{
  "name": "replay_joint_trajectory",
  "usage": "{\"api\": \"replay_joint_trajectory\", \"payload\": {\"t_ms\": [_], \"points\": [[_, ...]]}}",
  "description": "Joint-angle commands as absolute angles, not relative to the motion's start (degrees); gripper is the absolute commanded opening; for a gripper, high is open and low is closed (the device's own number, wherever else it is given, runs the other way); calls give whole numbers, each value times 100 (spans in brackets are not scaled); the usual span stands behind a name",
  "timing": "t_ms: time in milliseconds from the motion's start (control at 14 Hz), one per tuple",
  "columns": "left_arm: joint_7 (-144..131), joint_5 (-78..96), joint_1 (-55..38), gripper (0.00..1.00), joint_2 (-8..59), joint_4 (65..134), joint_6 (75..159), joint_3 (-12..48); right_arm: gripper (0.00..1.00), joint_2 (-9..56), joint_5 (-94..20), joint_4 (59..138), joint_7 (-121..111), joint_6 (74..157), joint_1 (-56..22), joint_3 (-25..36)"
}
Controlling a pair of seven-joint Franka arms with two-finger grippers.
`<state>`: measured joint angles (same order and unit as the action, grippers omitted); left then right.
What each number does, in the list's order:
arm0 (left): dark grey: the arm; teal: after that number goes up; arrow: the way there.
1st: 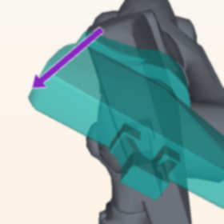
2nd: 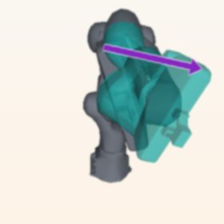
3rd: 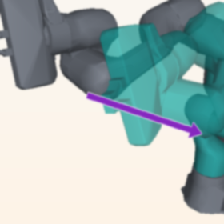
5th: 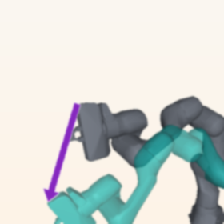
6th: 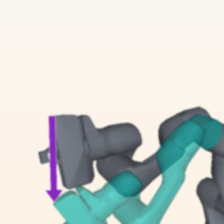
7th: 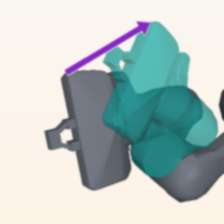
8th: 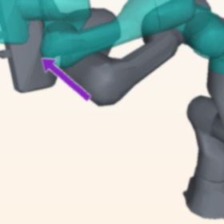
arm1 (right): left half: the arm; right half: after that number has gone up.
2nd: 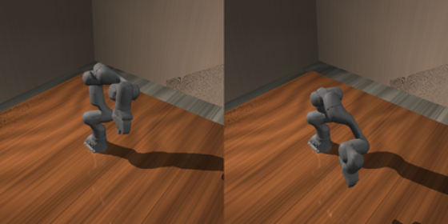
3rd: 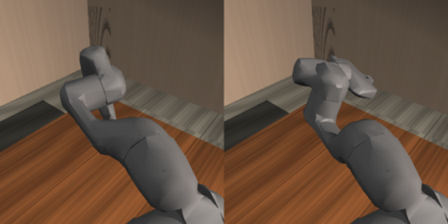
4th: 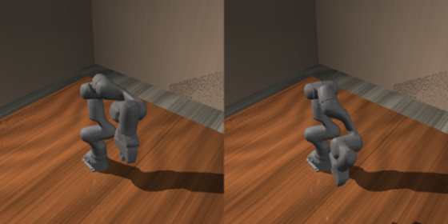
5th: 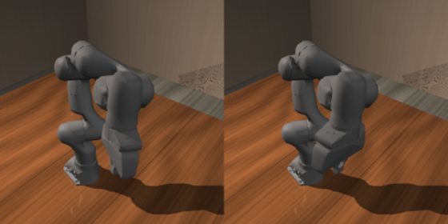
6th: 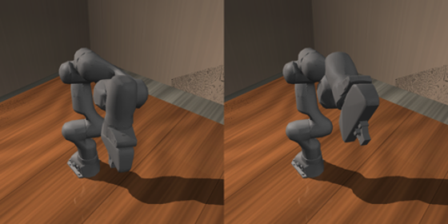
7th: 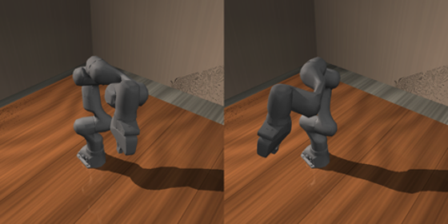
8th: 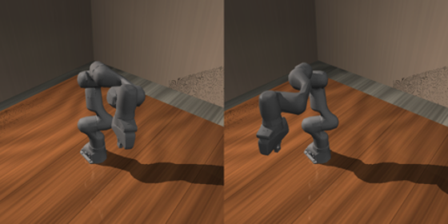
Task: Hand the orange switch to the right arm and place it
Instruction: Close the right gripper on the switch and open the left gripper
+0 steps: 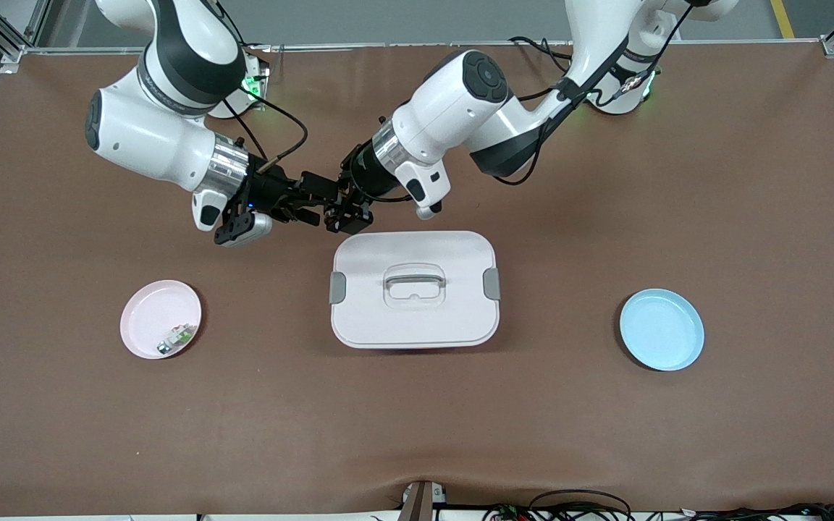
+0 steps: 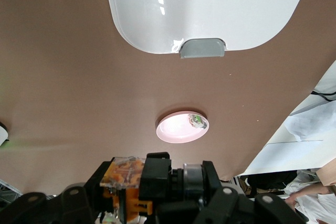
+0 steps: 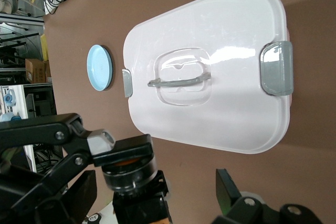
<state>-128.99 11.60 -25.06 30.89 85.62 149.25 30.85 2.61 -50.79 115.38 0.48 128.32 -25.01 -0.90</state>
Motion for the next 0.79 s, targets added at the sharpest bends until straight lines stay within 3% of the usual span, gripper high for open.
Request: {"api": "replay_joint_trajectory", "payload": {"t_ms": [0, 71, 143, 429, 571, 643, 714], "points": [[-13122, 1011, -2584, 28, 3067, 8517, 15003, 3023, 100, 334, -5168, 11435, 114, 12858, -2610, -26], [-13122, 1011, -2584, 29, 3067, 8517, 15003, 3023, 100, 334, -5168, 11435, 114, 12858, -2619, -26], [-13122, 1011, -2584, 29, 3067, 8525, 15003, 3023, 94, 325, -5159, 11435, 106, 12858, -2619, -26], [-13122, 1002, -2584, 29, 3059, 8517, 15003, 3023, 56, 316, -5115, 11435, 35, 12850, -2619, -26], [-13122, 1002, -2584, 29, 3067, 8517, 15003, 3023, 31, 325, -5106, 11426, 18, 12850, -2619, -26], [-13122, 993, -2593, 29, 3059, 8517, 15003, 3015, 9, 316, -5106, 11426, 9, 12850, -2619, -26], [-13122, 976, -2584, 29, 3059, 8517, 15003, 3015, 0, 316, -5106, 11426, 26, 12841, -2619, -26]]}}
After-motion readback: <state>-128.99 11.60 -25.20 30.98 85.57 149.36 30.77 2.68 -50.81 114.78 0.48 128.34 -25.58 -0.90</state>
